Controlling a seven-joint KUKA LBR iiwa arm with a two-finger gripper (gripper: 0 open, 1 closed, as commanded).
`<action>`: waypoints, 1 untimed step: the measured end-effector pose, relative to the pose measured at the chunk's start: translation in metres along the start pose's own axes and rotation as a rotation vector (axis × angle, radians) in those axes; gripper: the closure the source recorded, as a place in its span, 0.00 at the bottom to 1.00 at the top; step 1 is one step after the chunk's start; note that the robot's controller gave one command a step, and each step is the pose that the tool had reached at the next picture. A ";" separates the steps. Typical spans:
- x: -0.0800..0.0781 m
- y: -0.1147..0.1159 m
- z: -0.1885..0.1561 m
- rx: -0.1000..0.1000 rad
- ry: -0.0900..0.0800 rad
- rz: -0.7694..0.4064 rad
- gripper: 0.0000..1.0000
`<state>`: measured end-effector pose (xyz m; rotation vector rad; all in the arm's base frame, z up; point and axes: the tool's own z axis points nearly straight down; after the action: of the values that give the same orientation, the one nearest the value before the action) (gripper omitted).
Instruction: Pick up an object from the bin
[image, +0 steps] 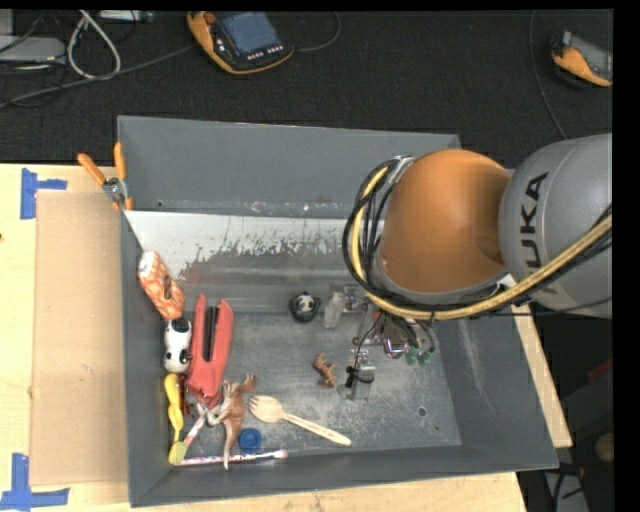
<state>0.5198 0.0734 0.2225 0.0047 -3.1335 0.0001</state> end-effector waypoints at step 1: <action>-0.001 -0.001 -0.003 -0.001 -0.006 0.003 0.00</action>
Offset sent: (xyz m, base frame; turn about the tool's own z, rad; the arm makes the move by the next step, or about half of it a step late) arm -0.0377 0.0263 -0.0625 0.2764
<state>0.5213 0.0728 0.2255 -0.0006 -3.1397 -0.0007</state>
